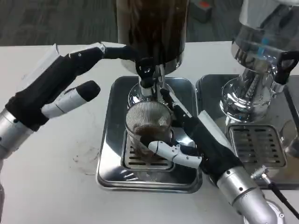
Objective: Grasp the cup under the faucet to collect the drink, then remove the cup.
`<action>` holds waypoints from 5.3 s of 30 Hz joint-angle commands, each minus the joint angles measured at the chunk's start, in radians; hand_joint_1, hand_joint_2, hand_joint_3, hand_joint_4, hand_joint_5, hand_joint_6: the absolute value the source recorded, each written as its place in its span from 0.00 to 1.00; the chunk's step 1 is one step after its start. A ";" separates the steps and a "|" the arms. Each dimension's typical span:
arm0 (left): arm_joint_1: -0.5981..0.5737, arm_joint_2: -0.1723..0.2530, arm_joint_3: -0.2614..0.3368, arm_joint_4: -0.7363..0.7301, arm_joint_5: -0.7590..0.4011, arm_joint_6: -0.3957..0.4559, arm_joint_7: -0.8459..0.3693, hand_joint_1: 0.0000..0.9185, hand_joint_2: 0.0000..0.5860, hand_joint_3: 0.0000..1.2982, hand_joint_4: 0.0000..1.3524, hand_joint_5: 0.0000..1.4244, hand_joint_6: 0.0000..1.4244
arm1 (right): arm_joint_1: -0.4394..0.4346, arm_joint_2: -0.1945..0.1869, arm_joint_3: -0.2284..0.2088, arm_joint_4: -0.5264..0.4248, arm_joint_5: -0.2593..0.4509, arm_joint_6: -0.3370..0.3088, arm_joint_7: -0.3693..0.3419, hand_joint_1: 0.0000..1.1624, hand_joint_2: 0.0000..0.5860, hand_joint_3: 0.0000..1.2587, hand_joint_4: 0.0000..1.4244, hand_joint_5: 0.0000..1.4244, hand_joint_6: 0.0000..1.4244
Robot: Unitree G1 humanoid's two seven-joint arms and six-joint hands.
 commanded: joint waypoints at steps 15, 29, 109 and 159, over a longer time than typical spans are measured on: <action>0.059 0.030 0.047 0.069 0.013 0.006 0.056 0.00 0.20 0.29 0.21 0.18 0.14 | -0.024 -0.013 0.010 0.034 0.011 -0.005 0.028 0.42 0.31 0.00 0.00 0.00 0.06; 0.100 0.036 0.045 0.068 0.016 0.025 0.071 0.00 0.22 0.32 0.23 0.19 0.15 | -0.040 -0.023 0.039 0.022 -0.046 0.065 0.026 0.44 0.31 0.00 0.00 0.00 0.03; 0.223 0.080 0.054 0.014 0.030 0.101 0.096 0.00 0.25 0.35 0.29 0.23 0.20 | -0.176 0.070 0.134 0.357 -0.144 -0.079 -0.218 0.47 0.34 0.30 0.28 0.32 0.34; 0.155 0.065 0.034 0.088 0.035 0.082 0.076 0.00 0.24 0.33 0.28 0.23 0.21 | -0.046 0.053 0.030 0.245 -0.219 -0.135 -0.470 0.48 0.39 0.39 0.38 0.44 0.49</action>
